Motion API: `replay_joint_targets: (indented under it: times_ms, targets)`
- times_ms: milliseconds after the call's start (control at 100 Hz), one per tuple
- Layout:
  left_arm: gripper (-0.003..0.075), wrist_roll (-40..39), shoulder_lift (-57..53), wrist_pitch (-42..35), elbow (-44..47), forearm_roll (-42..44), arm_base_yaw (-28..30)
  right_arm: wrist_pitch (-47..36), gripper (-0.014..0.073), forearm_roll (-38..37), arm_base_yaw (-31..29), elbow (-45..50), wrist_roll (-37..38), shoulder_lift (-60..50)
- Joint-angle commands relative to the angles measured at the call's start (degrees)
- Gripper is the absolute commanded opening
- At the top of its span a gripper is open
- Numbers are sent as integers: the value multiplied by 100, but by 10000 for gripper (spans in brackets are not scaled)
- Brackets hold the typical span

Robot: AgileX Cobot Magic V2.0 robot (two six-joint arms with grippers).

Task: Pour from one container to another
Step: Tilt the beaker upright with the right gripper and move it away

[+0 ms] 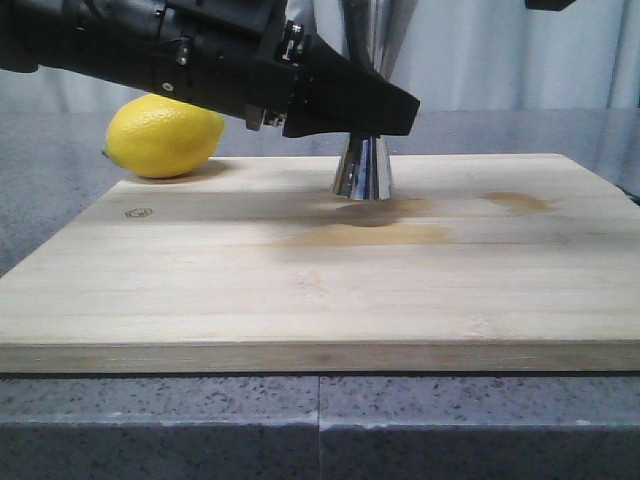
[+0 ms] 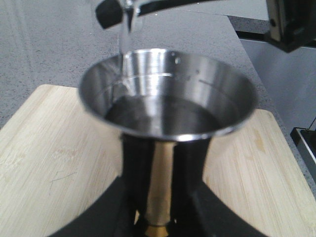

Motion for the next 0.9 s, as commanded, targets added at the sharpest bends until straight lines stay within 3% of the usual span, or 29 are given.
replay_joint_targets:
  times_ms: [0, 490, 700, 890]
  targets:
    - [122, -31, -255, 307, -164, -384, -47, -313, 248, -219, 27, -209, -95, -156]
    - [122, -31, -255, 307, -164, -384, -47, -238, 248, -174, 121, -209, -86, -156]
    - [122, -31, -255, 307, -164, -384, -47, -265, 248, 45, 23, -209, 1207, -177]
    - [122, -31, -255, 318, -164, -384, -47, -543, 248, 1036, -345, -209, 1499, -321]
